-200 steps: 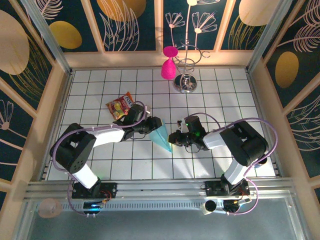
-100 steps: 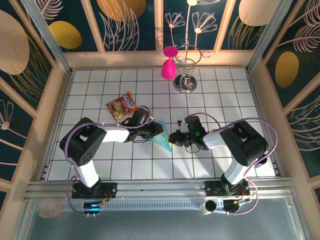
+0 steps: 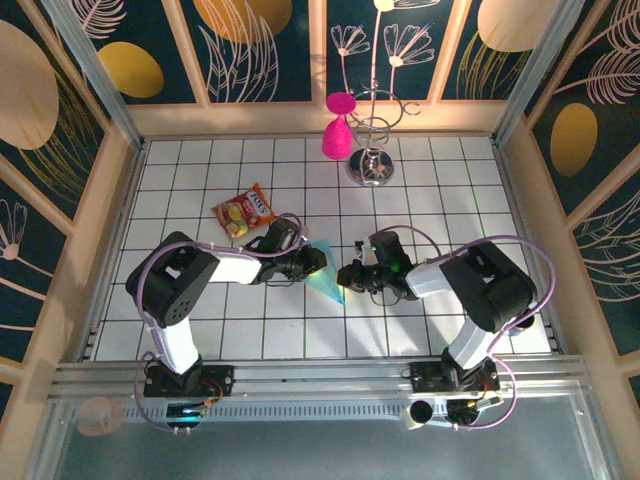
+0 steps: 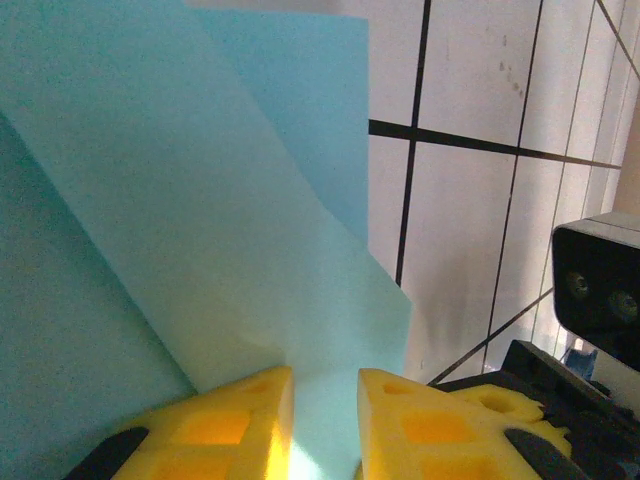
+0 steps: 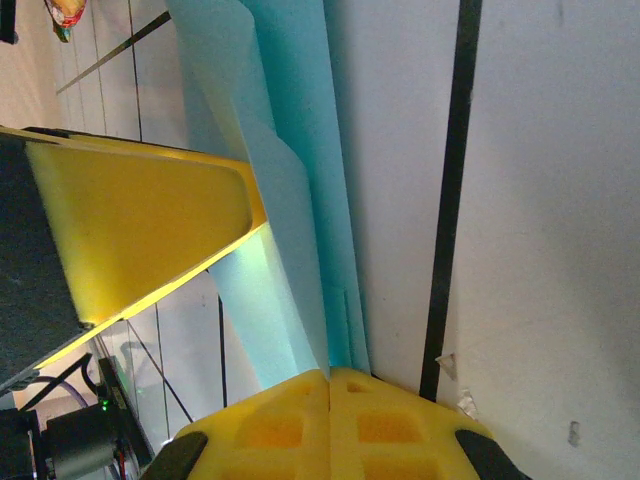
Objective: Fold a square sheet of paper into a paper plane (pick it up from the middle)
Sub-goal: Fourth fold the wing at the center of the table.
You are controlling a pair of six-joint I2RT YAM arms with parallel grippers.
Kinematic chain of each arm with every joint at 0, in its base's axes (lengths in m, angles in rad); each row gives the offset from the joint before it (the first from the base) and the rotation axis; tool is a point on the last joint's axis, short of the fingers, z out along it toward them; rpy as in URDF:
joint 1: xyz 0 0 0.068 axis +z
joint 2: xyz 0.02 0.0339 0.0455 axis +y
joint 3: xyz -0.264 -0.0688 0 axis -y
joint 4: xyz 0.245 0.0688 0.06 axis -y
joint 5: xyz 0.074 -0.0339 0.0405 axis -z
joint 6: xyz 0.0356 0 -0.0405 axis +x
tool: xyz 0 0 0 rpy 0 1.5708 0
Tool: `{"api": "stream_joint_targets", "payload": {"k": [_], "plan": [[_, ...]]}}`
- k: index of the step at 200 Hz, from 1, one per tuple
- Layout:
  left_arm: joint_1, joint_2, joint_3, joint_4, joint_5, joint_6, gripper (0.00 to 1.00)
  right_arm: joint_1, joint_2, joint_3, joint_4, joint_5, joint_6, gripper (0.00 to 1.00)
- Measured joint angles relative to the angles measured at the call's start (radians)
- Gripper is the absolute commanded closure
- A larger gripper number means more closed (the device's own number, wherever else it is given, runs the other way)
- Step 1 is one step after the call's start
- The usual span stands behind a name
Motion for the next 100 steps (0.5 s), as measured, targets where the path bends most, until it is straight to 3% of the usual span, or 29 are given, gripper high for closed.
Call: {"api": "stream_joint_targets", "payload": {"k": [43,100], "plan": [[0.000,0.005,0.002,0.006,0.001,0.000,0.76,0.000,-0.002,0.002,-0.004,0.000,0.001,0.89],[0.000,0.006,0.002,0.003,-0.009,0.000,0.76,-0.003,-0.104,0.010,-0.123,0.031,-0.007,0.67]]}}
